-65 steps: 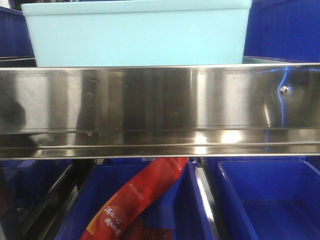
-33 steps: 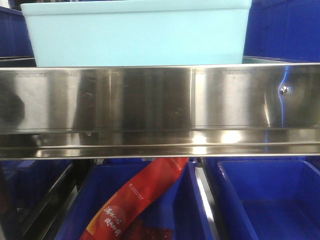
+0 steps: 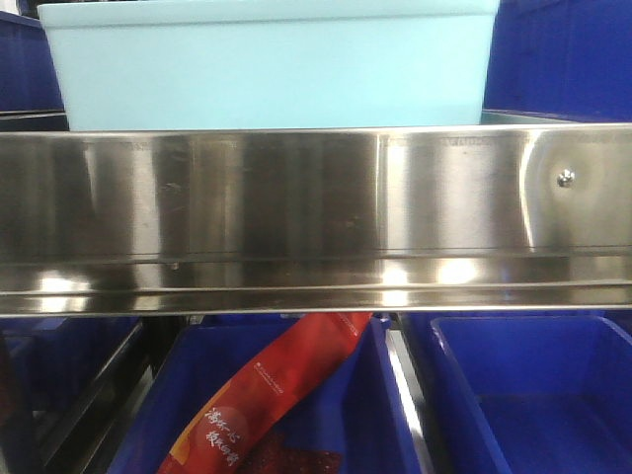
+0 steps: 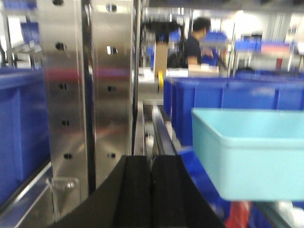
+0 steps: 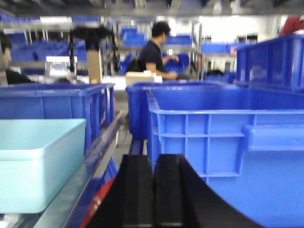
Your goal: Fetch blue bin and place on conveyor start
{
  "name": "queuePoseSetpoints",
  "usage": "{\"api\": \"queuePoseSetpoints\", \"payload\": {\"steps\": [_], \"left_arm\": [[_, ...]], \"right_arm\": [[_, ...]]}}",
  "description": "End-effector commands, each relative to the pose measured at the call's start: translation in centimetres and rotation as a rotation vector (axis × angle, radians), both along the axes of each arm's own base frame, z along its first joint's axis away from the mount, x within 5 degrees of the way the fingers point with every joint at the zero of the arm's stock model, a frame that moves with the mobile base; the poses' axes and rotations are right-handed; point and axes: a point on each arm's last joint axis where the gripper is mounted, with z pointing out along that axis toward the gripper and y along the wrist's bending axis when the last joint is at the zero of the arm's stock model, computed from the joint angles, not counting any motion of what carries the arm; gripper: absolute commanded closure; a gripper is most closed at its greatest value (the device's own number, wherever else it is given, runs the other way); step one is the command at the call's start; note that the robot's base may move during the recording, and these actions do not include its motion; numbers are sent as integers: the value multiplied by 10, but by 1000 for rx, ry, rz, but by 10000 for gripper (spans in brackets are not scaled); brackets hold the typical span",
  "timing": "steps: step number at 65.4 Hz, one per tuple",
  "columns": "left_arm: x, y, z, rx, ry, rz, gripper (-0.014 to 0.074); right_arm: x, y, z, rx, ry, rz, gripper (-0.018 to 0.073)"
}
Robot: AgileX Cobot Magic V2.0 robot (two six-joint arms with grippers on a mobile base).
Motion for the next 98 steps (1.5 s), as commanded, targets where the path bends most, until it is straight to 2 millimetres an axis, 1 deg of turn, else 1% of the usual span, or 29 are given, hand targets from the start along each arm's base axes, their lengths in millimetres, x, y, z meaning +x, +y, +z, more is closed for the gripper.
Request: {"api": "queuePoseSetpoints", "payload": {"steps": [1,3,8,14,20,28,33,43,46,50,55,58,62,65,69,76,82,85,91,98], "left_arm": [[11,0,16,-6,87,-1,707],[15,0,25,-10,101,-3,707],[28,0,39,-15,192,-6,707],[44,0,62,-26,237,-13,707],[53,0,80,-24,217,-12,707],[62,0,96,-30,147,-14,707],[66,0,100,-30,98,-12,707],[66,1,106,-30,29,-10,707],[68,0,107,-32,43,-12,707],[74,-1,106,-58,100,-25,707],[88,-4,105,-113,189,-53,707],[100,-6,108,-111,235,-76,707],[112,-9,112,-92,272,-104,707],[122,-12,114,-92,292,-128,707],[139,-18,113,-88,326,-156,707],[167,-36,110,-81,361,-230,707],[188,-54,109,-63,397,-293,707],[199,-60,106,-61,423,-308,707],[223,-67,106,-124,452,-287,707],[251,-68,100,-162,525,-206,707]], "right_arm": [[9,-1,19,5,53,-4,726],[13,-1,25,7,72,-4,726],[27,-2,41,13,143,-2,726],[41,-3,58,24,220,1,726],[53,-5,76,23,214,1,726],[64,-6,89,21,186,0,726],[67,-6,89,21,177,-1,726],[67,-6,91,20,163,-1,726],[70,-6,91,19,155,-2,726],[74,-7,91,21,161,-1,726],[83,-4,93,95,176,33,726],[93,-2,97,145,202,60,726],[103,0,101,147,245,86,726],[114,3,101,147,289,110,726],[131,8,97,146,335,141,726],[157,26,89,130,367,225,726],[177,48,80,113,380,311,726],[189,59,73,106,414,342,722],[210,72,67,125,469,368,699],[243,80,61,138,562,323,699]]}}
